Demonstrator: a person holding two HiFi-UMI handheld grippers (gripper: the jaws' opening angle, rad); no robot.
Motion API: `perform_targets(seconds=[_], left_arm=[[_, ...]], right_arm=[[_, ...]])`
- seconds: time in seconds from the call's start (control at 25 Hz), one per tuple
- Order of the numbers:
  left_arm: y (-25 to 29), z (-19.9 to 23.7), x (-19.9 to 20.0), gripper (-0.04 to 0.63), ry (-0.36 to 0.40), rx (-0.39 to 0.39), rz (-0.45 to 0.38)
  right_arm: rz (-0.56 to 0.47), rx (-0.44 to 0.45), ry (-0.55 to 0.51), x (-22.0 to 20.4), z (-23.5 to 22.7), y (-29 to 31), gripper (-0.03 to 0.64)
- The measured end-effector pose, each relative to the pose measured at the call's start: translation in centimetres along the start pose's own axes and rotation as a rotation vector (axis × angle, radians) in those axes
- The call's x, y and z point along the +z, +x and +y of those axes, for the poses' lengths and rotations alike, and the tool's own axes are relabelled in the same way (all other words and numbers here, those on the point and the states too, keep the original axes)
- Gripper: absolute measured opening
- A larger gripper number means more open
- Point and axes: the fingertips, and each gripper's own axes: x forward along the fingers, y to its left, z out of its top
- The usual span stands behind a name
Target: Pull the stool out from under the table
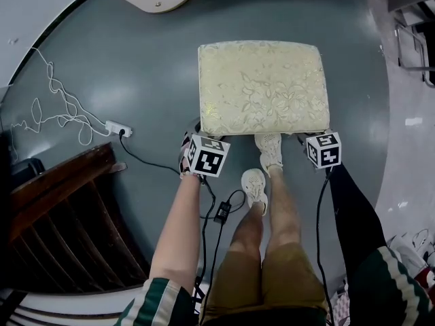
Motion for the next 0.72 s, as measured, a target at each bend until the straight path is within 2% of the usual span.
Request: perform_targets(seconds=[0.2, 0.52, 0.72], left_arm=[[-1.6, 0.1, 0.1, 0.38, 0.021, -0.016, 0.029], [-1.8, -0.6, -0.1, 0.379, 0.021, -0.043, 0.063], [-0.5, -0.5, -0.4, 0.377, 0.024, -0.024, 0.053]], right_arm=[[0.033, 0.005, 0.033, -0.1, 1.1, -1.4, 0.405], [0.083, 0.009, 0.017, 0.1, 0.8, -2.1, 0.405], [0.083, 0.026, 0.013, -0.6, 0.3, -0.6, 0.405]])
